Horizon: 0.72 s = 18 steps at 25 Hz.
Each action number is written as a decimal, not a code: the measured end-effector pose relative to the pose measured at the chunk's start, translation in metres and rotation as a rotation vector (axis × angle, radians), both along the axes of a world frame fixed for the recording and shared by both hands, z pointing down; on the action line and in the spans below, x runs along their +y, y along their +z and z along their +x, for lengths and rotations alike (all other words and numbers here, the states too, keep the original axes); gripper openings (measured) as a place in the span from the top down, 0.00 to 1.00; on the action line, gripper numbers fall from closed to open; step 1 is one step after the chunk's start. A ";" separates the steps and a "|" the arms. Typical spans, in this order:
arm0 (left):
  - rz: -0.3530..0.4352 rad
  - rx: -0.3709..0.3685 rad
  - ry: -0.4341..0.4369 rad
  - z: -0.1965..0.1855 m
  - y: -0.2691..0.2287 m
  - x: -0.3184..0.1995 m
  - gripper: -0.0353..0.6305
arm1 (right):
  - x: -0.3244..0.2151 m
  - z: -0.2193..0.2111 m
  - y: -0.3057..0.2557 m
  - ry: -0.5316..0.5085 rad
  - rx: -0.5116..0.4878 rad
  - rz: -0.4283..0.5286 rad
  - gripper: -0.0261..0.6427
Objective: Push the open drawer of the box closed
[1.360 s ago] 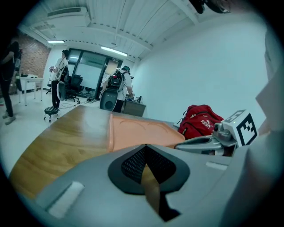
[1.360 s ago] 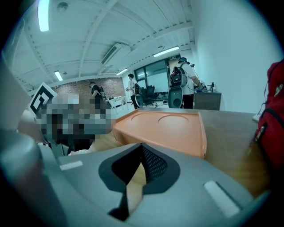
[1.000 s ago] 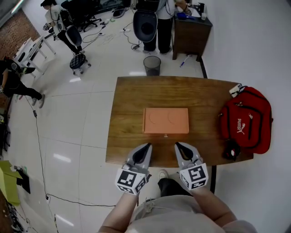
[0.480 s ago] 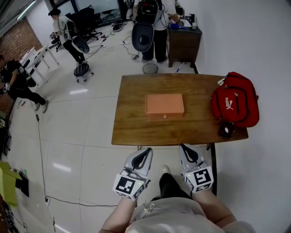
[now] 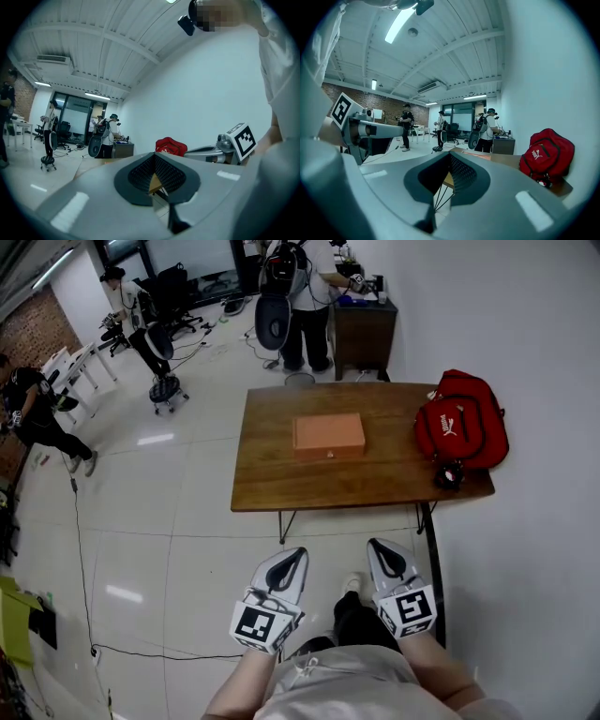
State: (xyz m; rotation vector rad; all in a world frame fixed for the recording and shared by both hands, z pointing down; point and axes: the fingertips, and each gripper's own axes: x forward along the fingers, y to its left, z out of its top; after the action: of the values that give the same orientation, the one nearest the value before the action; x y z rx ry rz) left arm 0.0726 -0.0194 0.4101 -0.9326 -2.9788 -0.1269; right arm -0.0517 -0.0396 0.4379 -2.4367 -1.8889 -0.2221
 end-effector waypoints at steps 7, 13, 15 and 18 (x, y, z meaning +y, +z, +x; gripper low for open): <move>0.020 -0.031 -0.014 0.008 -0.006 -0.025 0.94 | -0.030 0.009 -0.007 -0.015 0.028 -0.010 0.95; 0.019 -0.039 -0.049 0.008 -0.016 -0.028 0.94 | -0.036 0.012 -0.017 -0.056 0.029 0.007 0.95; 0.025 -0.036 -0.048 0.006 -0.014 -0.032 0.94 | -0.041 0.015 -0.024 -0.082 0.027 0.003 0.95; 0.025 -0.040 -0.053 0.003 -0.014 -0.034 0.94 | -0.044 0.014 -0.031 -0.090 0.024 -0.013 0.95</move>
State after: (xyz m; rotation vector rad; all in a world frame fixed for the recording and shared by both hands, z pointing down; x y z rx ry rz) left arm 0.0760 -0.0538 0.3956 -1.0184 -2.9817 -0.1857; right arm -0.0374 -0.0837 0.4065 -2.5232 -1.7789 -0.1843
